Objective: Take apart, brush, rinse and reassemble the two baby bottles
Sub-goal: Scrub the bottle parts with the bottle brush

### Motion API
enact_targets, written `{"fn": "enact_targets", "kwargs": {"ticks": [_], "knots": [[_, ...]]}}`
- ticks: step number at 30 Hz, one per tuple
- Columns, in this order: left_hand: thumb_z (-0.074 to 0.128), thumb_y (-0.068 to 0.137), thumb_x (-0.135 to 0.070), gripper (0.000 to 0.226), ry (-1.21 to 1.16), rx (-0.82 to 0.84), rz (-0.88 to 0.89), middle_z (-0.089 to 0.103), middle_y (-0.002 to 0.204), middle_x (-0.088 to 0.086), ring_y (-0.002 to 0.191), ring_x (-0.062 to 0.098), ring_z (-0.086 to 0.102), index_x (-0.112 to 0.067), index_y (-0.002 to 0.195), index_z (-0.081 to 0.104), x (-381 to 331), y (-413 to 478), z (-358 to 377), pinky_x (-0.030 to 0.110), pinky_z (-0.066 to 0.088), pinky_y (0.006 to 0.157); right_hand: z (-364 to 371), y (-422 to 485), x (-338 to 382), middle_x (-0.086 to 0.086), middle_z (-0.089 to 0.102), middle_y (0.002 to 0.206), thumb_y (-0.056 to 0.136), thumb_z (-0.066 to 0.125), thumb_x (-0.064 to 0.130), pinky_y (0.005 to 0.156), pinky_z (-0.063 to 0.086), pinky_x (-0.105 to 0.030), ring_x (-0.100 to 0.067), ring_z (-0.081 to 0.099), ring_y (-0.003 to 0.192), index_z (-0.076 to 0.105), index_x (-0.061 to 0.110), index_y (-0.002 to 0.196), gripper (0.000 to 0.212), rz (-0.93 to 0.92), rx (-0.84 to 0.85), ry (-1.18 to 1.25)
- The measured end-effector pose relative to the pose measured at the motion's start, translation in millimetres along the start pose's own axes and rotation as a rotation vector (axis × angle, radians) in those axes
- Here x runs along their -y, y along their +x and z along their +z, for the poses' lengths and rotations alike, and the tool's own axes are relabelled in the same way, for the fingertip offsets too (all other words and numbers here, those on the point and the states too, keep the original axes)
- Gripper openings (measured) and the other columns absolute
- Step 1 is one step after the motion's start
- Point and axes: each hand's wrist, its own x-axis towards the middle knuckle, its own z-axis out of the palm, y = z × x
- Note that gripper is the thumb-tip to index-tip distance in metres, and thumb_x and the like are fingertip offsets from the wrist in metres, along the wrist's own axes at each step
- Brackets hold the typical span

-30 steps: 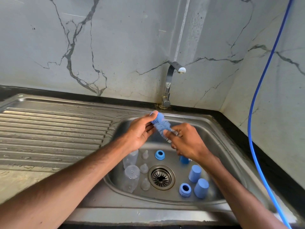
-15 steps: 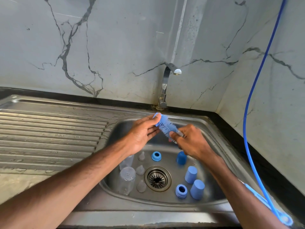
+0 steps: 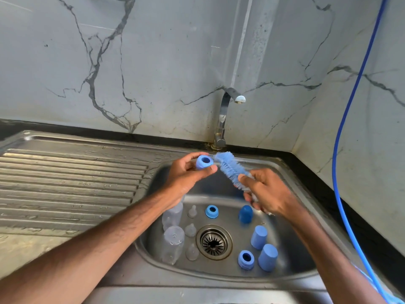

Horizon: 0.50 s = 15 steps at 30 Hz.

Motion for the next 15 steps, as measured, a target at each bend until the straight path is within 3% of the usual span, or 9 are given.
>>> {"fn": "enact_targets", "kwargs": {"ticks": [5, 11, 15], "knots": [[0.091, 0.069, -0.016, 0.051, 0.016, 0.131, 0.071, 0.078, 0.11, 0.003, 0.106, 0.02, 0.073, -0.012, 0.117, 0.073, 2.3, 0.8, 4.5, 0.027, 0.058, 0.093, 7.2, -6.8, 10.0, -0.006, 0.074, 0.067, 0.106, 0.052, 0.027, 0.037, 0.038, -0.016, -0.02, 0.059, 0.043, 0.063, 0.025, 0.107, 0.011, -0.168, 0.023, -0.03], [0.084, 0.083, -0.015, 0.035, 0.149, 0.27, 0.141, 0.078, 0.111, 0.001, 0.105, 0.013, 0.072, -0.007, 0.115, 0.075, -0.1, 0.6, 8.3, 0.022, 0.055, 0.094, 4.6, -5.1, 9.5, 0.0, 0.073, 0.062, 0.105, 0.055, 0.025, 0.048, 0.047, -0.026, -0.014, 0.057, 0.039, 0.061, 0.027, 0.09, 0.016, -0.172, -0.087, -0.178], [0.085, 0.079, -0.026, 0.04, 0.177, 0.269, 0.102, 0.078, 0.111, 0.004, 0.109, 0.023, 0.073, -0.006, 0.113, 0.075, -2.6, 4.8, -3.7, 0.039, 0.055, 0.101, 2.7, -10.1, 11.5, -0.009, 0.069, 0.06, 0.106, 0.057, 0.025, 0.035, 0.039, -0.024, -0.018, 0.053, 0.036, 0.064, 0.026, 0.085, 0.022, -0.188, 0.067, -0.042]]}}
